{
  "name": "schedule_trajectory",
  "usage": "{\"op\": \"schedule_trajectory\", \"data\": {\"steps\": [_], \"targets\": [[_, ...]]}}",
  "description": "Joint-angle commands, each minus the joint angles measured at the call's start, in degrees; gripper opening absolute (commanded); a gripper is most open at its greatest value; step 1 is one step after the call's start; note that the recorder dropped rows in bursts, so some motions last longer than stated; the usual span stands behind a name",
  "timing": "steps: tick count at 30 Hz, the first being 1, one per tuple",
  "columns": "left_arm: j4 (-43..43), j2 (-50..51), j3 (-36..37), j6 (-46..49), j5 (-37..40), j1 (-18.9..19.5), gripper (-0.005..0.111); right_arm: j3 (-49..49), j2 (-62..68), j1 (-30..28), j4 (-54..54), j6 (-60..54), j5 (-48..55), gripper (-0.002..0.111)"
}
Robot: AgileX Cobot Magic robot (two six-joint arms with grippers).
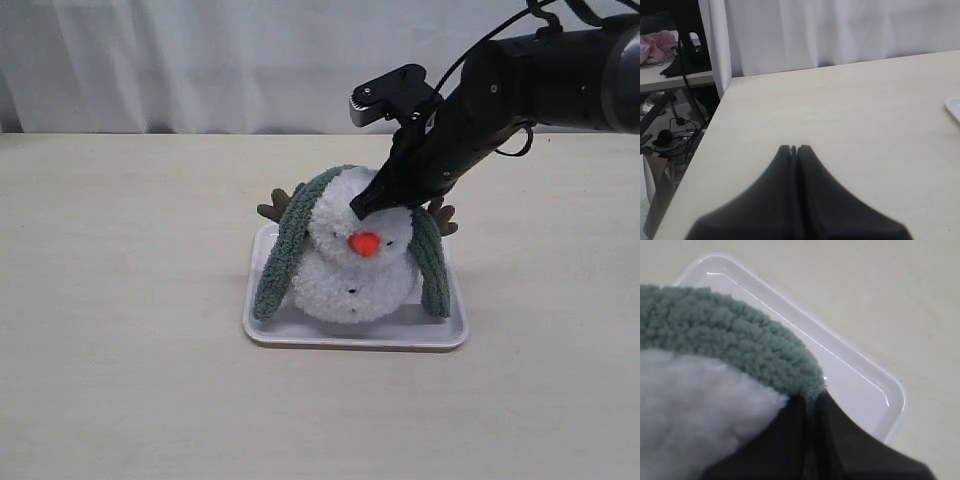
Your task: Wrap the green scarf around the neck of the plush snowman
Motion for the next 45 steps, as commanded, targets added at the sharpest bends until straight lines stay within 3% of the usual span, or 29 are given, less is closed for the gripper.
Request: {"op": "schedule_trajectory", "data": {"steps": [1, 5, 15, 23, 32, 36, 38, 45], "targets": [[-0.1, -0.1, 0.2, 0.0, -0.4, -0.3, 0.000, -0.3, 0.4, -0.3, -0.3, 0.2, 1.5, 0.004], [-0.1, -0.1, 0.2, 0.0, -0.4, -0.3, 0.000, -1.0, 0.3, -0.3, -0.3, 0.2, 3.5, 0.006], [-0.1, -0.1, 0.2, 0.0, -0.4, -0.3, 0.000, -5.1, -0.8, -0.3, -1.9, 1.7, 13.0, 0.045], [-0.1, -0.1, 0.2, 0.0, -0.4, -0.3, 0.000, -5.1, -7.7, -0.3, -6.0, 4.1, 14.8, 0.047], [-0.1, -0.1, 0.2, 0.0, -0.4, -0.3, 0.000, -1.3, -13.6, -0.3, -3.9, 3.2, 26.1, 0.047], [-0.1, -0.1, 0.2, 0.0, -0.4, -0.3, 0.000, 8.7, -13.8, -0.3, 3.0, -3.9, 20.2, 0.047], [-0.1, -0.1, 0.2, 0.0, -0.4, -0.3, 0.000, 14.8, -13.6, -0.3, 3.5, -4.1, 9.0, 0.047], [-0.1, -0.1, 0.2, 0.0, -0.4, -0.3, 0.000, 20.8, -8.5, -0.3, 3.5, -2.7, -6.9, 0.047]]}}
